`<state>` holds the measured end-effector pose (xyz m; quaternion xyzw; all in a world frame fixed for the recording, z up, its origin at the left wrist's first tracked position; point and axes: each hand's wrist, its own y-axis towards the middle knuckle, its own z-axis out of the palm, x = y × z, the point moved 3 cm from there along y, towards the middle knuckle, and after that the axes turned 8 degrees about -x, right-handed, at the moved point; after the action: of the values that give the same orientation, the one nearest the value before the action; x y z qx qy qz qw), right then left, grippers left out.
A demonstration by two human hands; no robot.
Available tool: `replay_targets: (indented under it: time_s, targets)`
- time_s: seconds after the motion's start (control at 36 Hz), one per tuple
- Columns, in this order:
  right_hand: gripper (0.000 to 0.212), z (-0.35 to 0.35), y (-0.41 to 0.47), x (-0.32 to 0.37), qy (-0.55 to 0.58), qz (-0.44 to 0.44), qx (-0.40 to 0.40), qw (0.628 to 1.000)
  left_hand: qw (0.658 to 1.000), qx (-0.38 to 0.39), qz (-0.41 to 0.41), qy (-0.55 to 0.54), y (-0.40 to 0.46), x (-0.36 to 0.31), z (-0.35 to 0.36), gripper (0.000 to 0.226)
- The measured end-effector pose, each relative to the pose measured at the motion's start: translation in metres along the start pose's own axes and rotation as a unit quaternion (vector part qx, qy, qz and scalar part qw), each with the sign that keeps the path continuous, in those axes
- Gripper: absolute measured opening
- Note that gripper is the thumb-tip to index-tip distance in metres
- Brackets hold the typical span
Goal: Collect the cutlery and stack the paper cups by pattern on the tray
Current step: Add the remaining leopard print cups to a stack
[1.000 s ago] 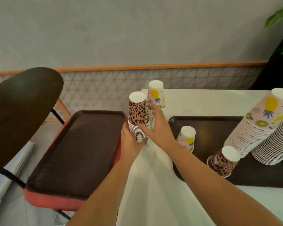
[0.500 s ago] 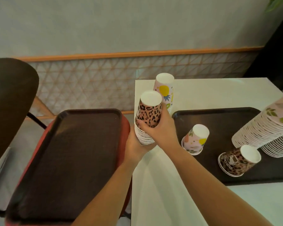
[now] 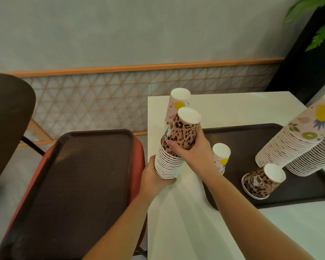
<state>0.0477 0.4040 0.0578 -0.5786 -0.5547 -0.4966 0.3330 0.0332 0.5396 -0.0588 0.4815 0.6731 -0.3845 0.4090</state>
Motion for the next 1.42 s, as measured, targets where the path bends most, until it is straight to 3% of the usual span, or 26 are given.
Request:
replay_targets:
  time_s: [0.17, 0.33, 0.64, 0.78, 0.83, 1.17, 1.42]
  targets:
    - [0.067, -0.028, -0.015, 0.007, 0.007, 0.007, 0.026, 1.0, 0.998, 0.055, 0.006, -0.032, -0.033, -0.008, 0.008, 0.081]
    - [0.062, -0.063, -0.023, 0.009, 0.002, 0.011, 0.032, 0.999, 0.993, 0.103, 0.007, -0.063, -0.065, -0.024, 0.03, 0.1]
    - [0.056, -0.129, -0.039, 0.01, -0.019, -0.014, 0.135, 0.991, 0.992, 0.095, -0.034, -0.069, -0.122, -0.046, 0.079, 0.094]
    - [0.074, -0.163, -0.039, 0.008, -0.005, -0.017, 0.168, 0.986, 0.991, 0.08, -0.053, -0.09, -0.139, -0.056, 0.103, 0.089]
    - [0.07, -0.175, -0.038, 0.006, -0.002, -0.022, 0.175, 0.984, 0.991, 0.076, -0.058, -0.092, -0.146, -0.06, 0.113, 0.091]
    - [0.069, -0.215, -0.029, -0.011, -0.018, -0.047, 0.165, 0.985, 0.993, 0.04, -0.053, -0.098, -0.17, -0.076, 0.149, 0.093]
    - [0.05, -0.218, -0.027, -0.005, -0.008, -0.06, 0.098, 0.993, 0.995, 0.057, -0.044, -0.074, -0.17, -0.08, 0.143, 0.091]
